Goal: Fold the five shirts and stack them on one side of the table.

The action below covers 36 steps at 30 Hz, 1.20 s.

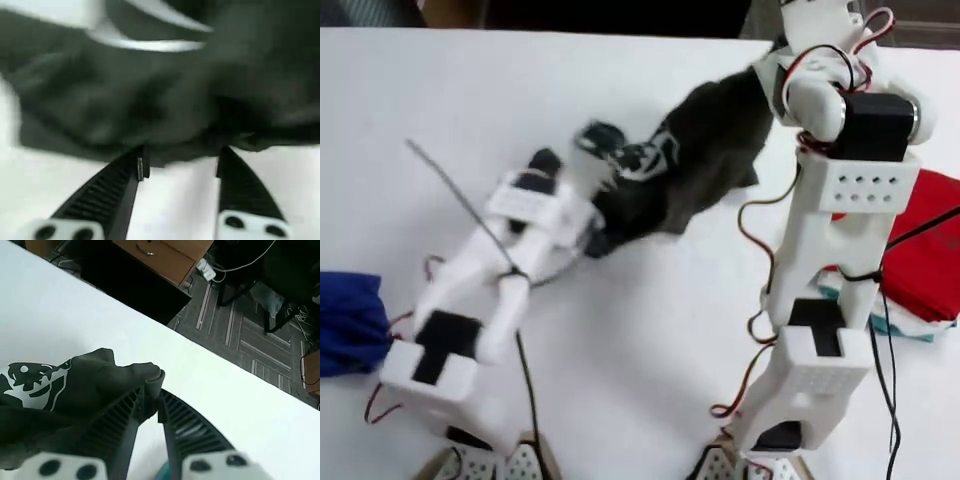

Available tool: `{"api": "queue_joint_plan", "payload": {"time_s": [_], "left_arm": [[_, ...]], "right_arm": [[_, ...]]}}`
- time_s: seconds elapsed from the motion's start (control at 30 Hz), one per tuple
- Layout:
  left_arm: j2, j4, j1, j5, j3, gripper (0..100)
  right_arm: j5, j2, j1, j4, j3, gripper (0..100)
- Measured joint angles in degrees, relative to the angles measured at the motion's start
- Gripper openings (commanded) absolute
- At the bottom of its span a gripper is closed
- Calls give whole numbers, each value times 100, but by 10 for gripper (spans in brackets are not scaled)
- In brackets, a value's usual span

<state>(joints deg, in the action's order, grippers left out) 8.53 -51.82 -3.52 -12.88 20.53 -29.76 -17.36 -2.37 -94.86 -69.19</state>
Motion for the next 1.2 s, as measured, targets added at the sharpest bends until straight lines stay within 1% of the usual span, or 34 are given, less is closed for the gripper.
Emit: {"api": "queue_joint_plan", "payload": {"time_s": [0.1, 0.23, 0.4, 0.5, 0.57, 0.7, 0.8, 0.87, 0.93, 1.07, 1.2], "left_arm": [[0, 132, 334, 0, 9, 18], [0, 158, 404, 0, 44, 24], [0, 149, 404, 0, 44, 26], [0, -44, 404, 0, 35, 29], [0, -431, 343, 0, -141, 63], [0, -1310, -97, 9, -527, 193], [0, -1538, -545, 9, -589, 234], [0, -1530, -765, 9, -589, 234], [0, -1327, -923, 9, -589, 234], [70, -853, -976, 0, -589, 234], [624, -554, -993, 0, -589, 229]], "right_arm": [[79, 0, 0, 0, 0, 22], [299, 0, 0, 0, 9, 22], [316, 0, 0, 0, 9, 22], [316, 0, 0, 0, 9, 22], [316, 0, 0, 0, 9, 22], [316, -53, 0, 0, 9, 22], [316, -246, 0, 0, 9, 22], [316, -308, 0, 18, 18, 22], [316, -325, 0, 18, 18, 22], [316, -343, 0, 18, 18, 22], [316, -343, 0, 18, 18, 22]]}}
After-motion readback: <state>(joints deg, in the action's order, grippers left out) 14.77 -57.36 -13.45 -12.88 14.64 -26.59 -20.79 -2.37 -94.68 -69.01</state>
